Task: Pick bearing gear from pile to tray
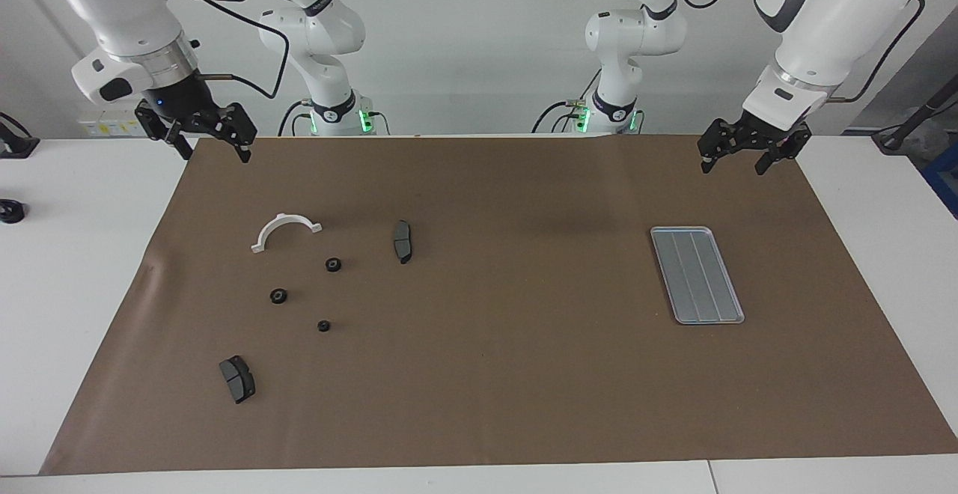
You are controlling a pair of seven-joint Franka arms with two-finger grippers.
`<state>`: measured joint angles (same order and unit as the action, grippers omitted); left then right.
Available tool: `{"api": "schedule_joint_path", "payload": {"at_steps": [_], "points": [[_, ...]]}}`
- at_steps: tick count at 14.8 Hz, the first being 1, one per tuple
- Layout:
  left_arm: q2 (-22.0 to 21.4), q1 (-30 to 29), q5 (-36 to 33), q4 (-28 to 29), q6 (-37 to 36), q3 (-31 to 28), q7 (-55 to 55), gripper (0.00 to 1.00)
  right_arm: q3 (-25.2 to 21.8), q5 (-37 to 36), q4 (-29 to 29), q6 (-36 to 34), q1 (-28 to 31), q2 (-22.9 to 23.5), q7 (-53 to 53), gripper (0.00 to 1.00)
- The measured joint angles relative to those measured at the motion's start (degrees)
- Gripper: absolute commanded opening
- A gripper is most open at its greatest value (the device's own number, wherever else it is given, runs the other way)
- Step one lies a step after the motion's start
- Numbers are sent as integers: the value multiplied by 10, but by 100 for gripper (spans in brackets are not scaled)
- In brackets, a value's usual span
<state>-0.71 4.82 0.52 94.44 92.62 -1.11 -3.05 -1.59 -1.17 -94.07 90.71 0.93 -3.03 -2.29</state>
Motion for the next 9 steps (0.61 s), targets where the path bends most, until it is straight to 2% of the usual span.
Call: {"api": "schedule_joint_path", "payload": {"at_steps": [9], "points": [[0, 0, 0, 0, 0, 0, 0, 100, 0, 0, -2, -6, 0, 0, 0, 100]]}}
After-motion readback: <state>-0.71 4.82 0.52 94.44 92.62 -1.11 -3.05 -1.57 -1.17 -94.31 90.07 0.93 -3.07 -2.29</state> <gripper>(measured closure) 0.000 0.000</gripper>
